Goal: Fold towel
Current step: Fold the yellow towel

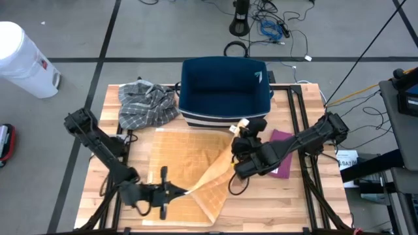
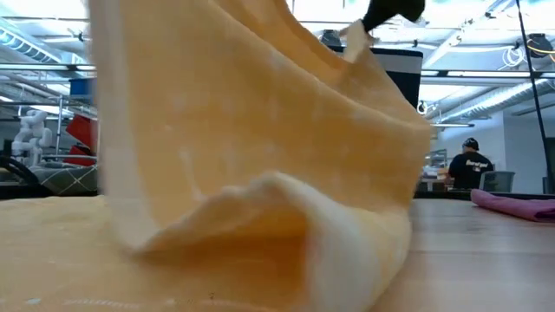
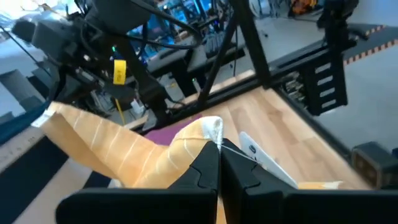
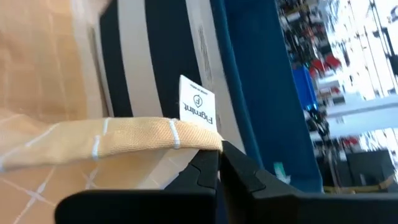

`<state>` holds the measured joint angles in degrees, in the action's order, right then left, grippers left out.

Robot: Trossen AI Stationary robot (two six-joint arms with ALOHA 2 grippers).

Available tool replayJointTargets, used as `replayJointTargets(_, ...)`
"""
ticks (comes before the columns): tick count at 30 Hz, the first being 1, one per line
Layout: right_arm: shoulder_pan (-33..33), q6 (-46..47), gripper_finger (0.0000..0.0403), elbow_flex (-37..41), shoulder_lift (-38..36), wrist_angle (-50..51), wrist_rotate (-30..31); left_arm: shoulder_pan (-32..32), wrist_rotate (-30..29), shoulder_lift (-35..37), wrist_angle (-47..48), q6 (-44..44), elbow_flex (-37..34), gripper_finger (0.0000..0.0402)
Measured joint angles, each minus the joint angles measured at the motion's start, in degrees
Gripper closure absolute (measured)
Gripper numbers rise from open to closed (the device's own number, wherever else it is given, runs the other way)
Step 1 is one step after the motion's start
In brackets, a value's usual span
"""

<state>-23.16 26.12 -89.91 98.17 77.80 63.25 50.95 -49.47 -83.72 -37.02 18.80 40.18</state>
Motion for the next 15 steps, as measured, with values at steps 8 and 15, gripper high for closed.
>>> replayJointTargets(8,3.4,-23.5,0.0403,-2.8,0.0,-21.7,-2.4,7.0,-4.5,6.6,0.0,1.2,0.0,0.0401)
replayJointTargets(15,7.6,-39.4,0.0403,-3.1,0.0,-39.8,-15.2,11.5,-5.8,7.1,0.5,0.0,0.0,0.0401)
